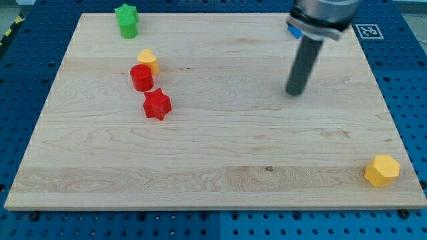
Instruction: Slide the yellow heart to the right of the yellow hexagon
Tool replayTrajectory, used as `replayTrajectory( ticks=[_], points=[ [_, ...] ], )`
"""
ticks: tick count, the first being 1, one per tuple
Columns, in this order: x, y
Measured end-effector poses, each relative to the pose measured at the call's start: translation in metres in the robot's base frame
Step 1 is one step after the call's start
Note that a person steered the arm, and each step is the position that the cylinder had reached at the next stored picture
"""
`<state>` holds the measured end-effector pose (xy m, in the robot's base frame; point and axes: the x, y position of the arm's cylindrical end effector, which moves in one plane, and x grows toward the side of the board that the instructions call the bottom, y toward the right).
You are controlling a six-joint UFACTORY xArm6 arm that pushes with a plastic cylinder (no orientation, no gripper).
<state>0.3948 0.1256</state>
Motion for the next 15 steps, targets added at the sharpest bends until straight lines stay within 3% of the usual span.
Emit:
replayTrajectory(
  ticks=[2,5,10,13,15],
  points=[
    [-0.078,-0.093],
    [-0.083,-0.139],
    [-0.077,-0.284],
    [-0.031,-0.215],
    [0.023,-0.198]
  ],
)
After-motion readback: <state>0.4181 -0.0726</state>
